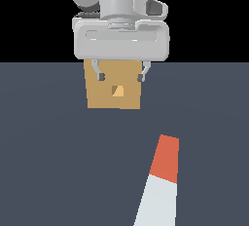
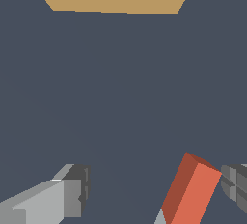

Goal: Insert the peg into the horizontal hole in a box.

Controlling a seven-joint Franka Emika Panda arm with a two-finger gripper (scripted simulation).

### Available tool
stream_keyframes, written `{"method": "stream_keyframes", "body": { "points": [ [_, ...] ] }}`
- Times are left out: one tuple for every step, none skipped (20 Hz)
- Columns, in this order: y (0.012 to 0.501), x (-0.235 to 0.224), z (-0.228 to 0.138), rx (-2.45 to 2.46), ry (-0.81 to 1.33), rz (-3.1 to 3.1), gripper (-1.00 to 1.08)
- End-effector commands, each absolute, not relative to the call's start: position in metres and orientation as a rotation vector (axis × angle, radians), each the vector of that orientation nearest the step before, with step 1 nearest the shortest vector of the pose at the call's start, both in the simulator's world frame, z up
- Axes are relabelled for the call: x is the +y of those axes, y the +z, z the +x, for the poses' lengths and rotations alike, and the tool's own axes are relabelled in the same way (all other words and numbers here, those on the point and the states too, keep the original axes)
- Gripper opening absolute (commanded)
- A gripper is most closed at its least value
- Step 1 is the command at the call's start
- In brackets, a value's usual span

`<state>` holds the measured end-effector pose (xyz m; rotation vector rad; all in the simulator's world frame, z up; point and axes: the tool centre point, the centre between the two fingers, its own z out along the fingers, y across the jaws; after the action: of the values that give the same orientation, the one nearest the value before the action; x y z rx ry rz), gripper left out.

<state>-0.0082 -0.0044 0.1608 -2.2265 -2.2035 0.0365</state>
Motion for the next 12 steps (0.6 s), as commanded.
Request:
{"method": "stream_keyframes", "body": {
  "points": [
    [0.161,-0.004,-0.008,-2.204,0.037,-2.226,1.0],
    [0.161,-0.005,-0.008,-2.203,0.036,-2.227,1.0],
    [0.16,-0.006,-0.008,-2.2,0.036,-2.23,1.0],
    [0.159,-0.008,-0.007,-2.196,0.036,-2.234,1.0],
    [0.158,-0.01,-0.006,-2.191,0.036,-2.24,1.0],
    [0.156,-0.014,-0.004,-2.183,0.035,-2.248,1.0],
    [0.155,-0.018,-0.003,-2.174,0.035,-2.257,1.0],
    [0.152,-0.023,-0.001,-2.163,0.034,-2.268,1.0],
    [0.15,-0.028,0.001,-2.151,0.034,-2.28,1.0],
    [0.147,-0.035,0.003,-2.137,0.033,-2.294,1.0],
    [0.143,-0.042,0.006,-2.121,0.032,-2.31,1.0],
    [0.14,-0.05,0.008,-2.103,0.031,-2.327,1.0]
  ]
}}
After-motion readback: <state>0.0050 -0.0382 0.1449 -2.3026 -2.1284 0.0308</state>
